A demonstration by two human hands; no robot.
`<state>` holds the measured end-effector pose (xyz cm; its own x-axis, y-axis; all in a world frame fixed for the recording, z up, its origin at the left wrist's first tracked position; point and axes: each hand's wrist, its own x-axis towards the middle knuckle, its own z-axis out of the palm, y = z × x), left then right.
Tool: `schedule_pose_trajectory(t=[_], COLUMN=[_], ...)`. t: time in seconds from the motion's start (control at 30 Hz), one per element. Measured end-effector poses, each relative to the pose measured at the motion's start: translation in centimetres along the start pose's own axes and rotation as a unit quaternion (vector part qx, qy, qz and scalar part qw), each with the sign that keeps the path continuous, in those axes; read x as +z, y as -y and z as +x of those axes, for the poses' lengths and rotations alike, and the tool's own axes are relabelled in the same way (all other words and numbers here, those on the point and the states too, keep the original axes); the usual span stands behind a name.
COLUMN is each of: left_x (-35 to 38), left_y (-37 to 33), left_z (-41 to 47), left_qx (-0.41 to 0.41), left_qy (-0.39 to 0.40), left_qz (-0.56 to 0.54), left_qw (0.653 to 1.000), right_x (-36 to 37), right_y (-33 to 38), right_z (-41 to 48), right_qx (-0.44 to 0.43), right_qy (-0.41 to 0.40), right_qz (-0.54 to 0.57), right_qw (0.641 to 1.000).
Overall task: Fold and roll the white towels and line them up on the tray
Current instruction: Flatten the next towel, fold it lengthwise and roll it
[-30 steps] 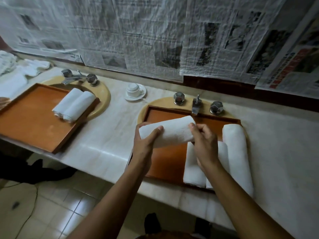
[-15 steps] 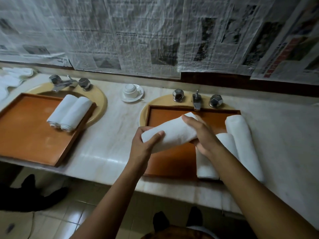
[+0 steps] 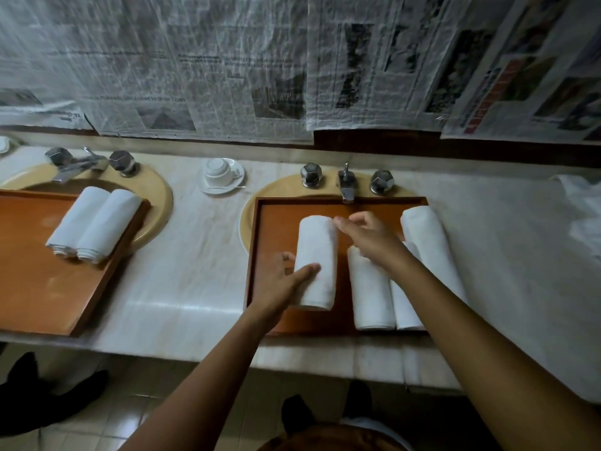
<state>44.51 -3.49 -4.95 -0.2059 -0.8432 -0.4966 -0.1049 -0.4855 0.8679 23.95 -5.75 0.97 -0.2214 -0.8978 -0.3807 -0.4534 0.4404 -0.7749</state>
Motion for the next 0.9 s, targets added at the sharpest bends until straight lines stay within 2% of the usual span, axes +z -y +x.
schedule_pose_trajectory(t=[0.1,0.23,0.33,0.4,0.5,0.63,0.9], left_x=[1.2,3.2,4.4,4.3,3.4,3.2,2.7], left_y=[1.9,4.0,4.5,4.8,4.7,4.1,4.8], left_z=[0.8,1.3,1.2,1.5,2.1,2.5,2.0], left_qx=[-0.071,-0.1,-0.079,-0.055,-0.001,0.01,0.017], left_qy=[0.004,0.02,0.025,0.021,0.004,0.019,0.088], left_qz=[-0.031,-0.013,0.01,0.082,0.254,0.329,0.315], left_qw=[0.997,0.995,0.997,0.995,0.967,0.944,0.945], right_x=[-0.5,0.6,1.3,1.4,1.5,1.7,1.2], right_y=[-3.3,-7.0,-8.0,-8.0,-8.0,-8.2,-8.6], right_z=[-1.5,-3.9,-4.7,-4.8,-4.9,-5.1,-5.0], right_qx=[-0.002,0.036,0.038,0.033,0.027,0.023,-0.003], right_qy=[-0.026,-0.005,-0.023,-0.034,-0.036,-0.037,-0.016], right_qz=[-0.153,-0.253,-0.265,-0.266,-0.274,-0.279,-0.278], right_qw=[0.988,0.967,0.963,0.963,0.961,0.959,0.961])
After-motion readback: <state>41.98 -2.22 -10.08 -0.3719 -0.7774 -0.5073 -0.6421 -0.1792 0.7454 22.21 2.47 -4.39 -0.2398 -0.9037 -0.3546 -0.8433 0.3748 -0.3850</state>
